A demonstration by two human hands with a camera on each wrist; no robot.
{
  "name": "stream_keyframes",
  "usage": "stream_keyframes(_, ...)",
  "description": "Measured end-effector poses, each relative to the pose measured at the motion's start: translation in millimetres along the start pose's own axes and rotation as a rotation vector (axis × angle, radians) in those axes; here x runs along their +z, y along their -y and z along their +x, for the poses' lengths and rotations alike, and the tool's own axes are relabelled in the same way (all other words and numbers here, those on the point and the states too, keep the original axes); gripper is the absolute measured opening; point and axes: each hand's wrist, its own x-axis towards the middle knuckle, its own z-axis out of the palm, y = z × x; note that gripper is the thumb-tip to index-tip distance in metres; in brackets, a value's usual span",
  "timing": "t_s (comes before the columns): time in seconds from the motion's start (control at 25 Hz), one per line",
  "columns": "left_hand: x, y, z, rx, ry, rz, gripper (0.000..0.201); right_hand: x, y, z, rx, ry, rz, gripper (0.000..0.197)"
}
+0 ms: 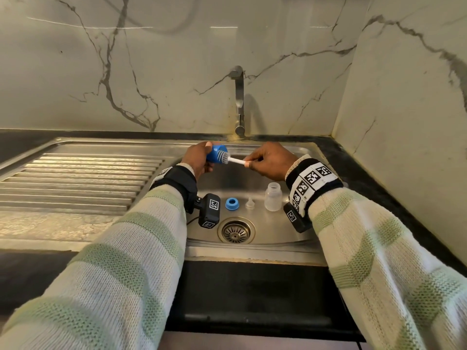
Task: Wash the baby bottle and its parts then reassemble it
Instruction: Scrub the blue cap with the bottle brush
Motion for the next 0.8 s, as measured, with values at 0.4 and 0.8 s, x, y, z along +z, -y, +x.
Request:
stream_keyframes(0.4, 5.1, 1.4, 0.2, -0.028, -0.008, 0.056, 0.034, 0.3, 2.7, 3.8, 0.078, -0.055, -0.173, 0.023)
stream_keyframes(0.8, 1.6, 2.7, -5.4, -0.056, 0.034, 0.065, 0.035, -1.0, -3.6, -3.1, 0.067, 0.049, 0.002, 0.023)
